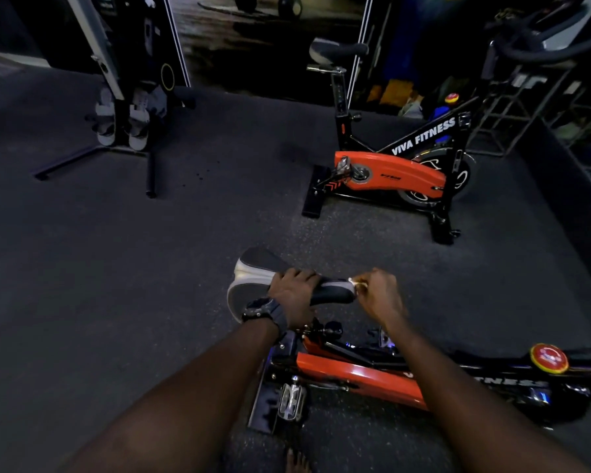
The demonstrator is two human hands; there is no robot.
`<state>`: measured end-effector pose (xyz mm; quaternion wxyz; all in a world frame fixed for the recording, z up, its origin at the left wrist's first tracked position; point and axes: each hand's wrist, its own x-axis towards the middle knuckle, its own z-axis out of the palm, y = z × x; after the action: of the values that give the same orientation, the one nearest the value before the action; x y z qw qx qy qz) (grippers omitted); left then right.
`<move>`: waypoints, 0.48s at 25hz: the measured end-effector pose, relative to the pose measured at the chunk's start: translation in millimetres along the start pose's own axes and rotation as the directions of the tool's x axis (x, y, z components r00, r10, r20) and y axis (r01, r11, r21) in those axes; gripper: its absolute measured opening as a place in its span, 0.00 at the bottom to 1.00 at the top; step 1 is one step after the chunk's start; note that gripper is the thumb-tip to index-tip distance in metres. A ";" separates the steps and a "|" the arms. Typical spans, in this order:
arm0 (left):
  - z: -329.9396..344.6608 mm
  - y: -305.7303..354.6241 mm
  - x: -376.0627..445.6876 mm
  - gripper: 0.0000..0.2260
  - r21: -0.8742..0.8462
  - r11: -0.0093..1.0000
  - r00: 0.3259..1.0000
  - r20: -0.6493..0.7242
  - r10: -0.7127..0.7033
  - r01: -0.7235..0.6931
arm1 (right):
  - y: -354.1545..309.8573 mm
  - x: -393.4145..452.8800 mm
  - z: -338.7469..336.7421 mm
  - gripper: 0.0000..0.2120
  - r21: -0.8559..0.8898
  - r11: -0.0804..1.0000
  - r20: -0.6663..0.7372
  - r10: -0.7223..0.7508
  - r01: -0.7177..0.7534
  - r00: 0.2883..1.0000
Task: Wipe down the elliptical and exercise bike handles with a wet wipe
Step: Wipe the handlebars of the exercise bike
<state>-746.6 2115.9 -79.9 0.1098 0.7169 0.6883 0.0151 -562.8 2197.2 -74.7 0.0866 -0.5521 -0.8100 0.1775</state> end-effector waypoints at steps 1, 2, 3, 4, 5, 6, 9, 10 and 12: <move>-0.2 -1.3 0.2 0.32 0.006 1.000 1.000 0.008 0.005 -0.005 | 3.7 -5.5 2.0 0.12 -0.002 1.000 -0.019 -0.003 0.003 1.000; 0.1 -3.1 0.1 0.32 0.016 1.000 1.000 0.012 0.009 -0.009 | 7.0 -11.3 4.1 0.11 0.006 1.000 -0.037 -0.018 0.018 0.999; 0.8 -5.6 0.8 0.32 0.020 1.000 1.000 0.021 0.013 -0.013 | 8.2 -16.7 5.8 0.11 0.039 0.999 -0.062 -0.025 0.027 0.998; 0.2 -8.9 2.7 0.31 0.012 1.000 0.999 0.030 0.018 -0.018 | 5.1 -19.3 6.0 0.11 0.080 0.997 -0.093 -0.014 0.022 0.996; -1.0 -12.3 4.3 0.30 -0.005 1.000 0.999 0.041 0.026 -0.026 | -0.2 -20.3 7.1 0.11 0.109 0.994 -0.116 -0.007 0.019 0.993; -4.0 -15.7 5.4 0.28 -0.021 0.999 0.998 0.048 0.040 -0.039 | -5.9 -20.2 8.6 0.11 0.126 0.991 -0.129 -0.031 0.047 0.991; -13.9 -32.4 6.6 0.23 -0.054 0.996 0.996 0.049 0.073 -0.071 | -20.6 -18.6 13.2 0.11 0.095 0.979 -0.092 -0.173 0.182 0.981; -16.0 -39.1 4.6 0.22 -0.050 0.997 0.997 0.050 0.062 -0.059 | -22.7 -17.2 13.1 0.12 0.104 0.985 -0.111 -0.128 0.139 0.986; -18.6 -54.8 -3.3 0.21 -0.028 0.999 0.999 0.045 0.028 -0.027 | -32.7 -14.0 19.3 0.12 0.134 0.990 -0.150 -0.020 0.041 0.988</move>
<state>-803.8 2116.7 -71.1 0.1352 0.7250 0.6753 0.0098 -592.2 2169.8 -79.2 0.1869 -0.5441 -0.7957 0.1894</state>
